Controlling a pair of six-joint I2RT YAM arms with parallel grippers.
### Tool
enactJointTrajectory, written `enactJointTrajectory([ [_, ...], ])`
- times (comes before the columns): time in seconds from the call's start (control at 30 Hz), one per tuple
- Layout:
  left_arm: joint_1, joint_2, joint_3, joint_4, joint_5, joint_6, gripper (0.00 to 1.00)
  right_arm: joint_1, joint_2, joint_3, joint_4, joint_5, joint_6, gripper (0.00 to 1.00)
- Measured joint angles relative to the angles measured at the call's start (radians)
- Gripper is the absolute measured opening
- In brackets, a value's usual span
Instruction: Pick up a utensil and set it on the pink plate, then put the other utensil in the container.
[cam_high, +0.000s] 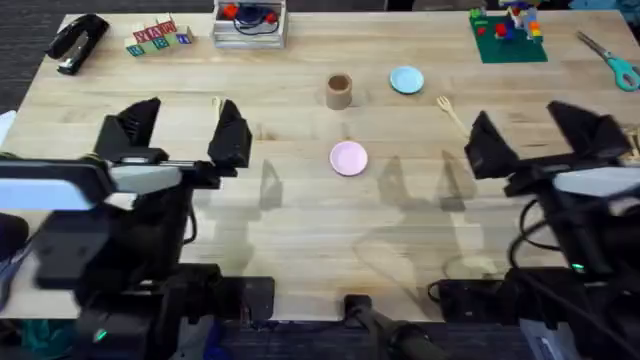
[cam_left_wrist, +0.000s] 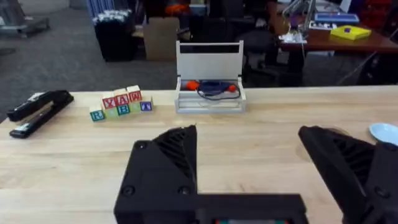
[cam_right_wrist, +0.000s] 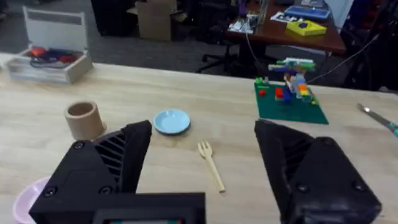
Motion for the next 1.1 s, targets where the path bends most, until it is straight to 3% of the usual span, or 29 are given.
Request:
enactJointTrajectory([
  [0.33, 0.0, 0.085, 0.379, -0.395, -0.001, -0.001, 0.993, 0.0, 0.044, 0.304, -0.229, 0.0, 0.0, 0.995],
  [0.8, 0.0, 0.641, 1.027, -0.945, -0.001, -0.001, 0.993, 0.0, 0.442, 0.781, -0.578, 0.0, -0.007, 0.995],
  [1.1, 0.0, 1.003, 1.388, -1.234, -0.001, -0.002, 0.993, 0.0, 0.735, 1.049, -0.816, -0.002, -0.035, 0.993],
])
